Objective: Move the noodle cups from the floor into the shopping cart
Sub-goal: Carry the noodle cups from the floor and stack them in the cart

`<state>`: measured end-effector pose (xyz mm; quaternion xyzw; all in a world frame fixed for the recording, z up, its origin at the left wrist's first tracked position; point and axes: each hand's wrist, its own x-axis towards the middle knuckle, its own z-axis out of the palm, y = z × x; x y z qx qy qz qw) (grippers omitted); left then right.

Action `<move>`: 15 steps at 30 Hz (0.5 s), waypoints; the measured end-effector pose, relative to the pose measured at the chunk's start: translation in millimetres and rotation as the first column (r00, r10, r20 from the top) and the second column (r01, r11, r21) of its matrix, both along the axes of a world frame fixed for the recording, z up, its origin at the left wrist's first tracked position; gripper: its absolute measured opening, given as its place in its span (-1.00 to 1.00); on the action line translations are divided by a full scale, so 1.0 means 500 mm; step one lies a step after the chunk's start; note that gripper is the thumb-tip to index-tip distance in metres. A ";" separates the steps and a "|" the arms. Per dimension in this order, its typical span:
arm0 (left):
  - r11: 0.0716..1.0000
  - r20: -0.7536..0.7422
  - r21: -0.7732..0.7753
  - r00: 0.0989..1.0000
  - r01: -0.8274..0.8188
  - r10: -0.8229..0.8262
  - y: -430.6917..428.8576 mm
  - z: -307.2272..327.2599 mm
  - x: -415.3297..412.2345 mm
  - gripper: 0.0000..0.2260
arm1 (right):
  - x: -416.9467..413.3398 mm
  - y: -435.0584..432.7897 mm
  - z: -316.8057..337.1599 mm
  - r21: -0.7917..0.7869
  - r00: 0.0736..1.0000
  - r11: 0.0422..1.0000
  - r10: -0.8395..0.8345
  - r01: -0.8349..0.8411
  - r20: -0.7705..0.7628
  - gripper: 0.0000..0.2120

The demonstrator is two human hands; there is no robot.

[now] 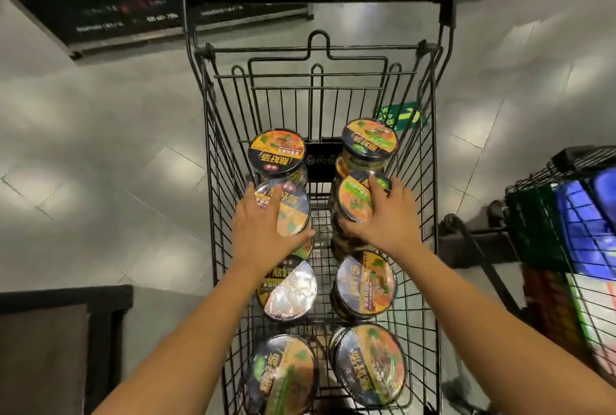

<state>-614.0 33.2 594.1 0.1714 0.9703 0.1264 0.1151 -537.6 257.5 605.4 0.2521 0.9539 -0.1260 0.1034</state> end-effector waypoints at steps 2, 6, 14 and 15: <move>1.000 -0.004 -0.012 1.000 0.008 -0.008 -0.001 0.001 0.001 -0.03 | 0.006 -0.001 0.000 0.004 1.000 1.000 -0.002 0.002 -0.012 0.06; 0.997 -0.009 -0.073 0.999 0.035 -0.035 -0.008 0.001 0.004 -0.01 | 0.014 -0.004 0.002 -0.017 1.000 1.000 -0.007 0.007 -0.017 0.10; 0.998 0.026 -0.032 0.998 -0.061 0.061 -0.064 0.036 0.061 -0.04 | 0.042 -0.067 0.032 0.040 0.985 0.992 0.123 -0.119 -0.124 -0.06; 0.996 0.026 -0.026 0.996 -0.085 0.085 -0.082 0.041 0.078 -0.07 | 0.051 -0.089 0.037 0.026 0.981 0.990 0.141 -0.139 -0.134 -0.08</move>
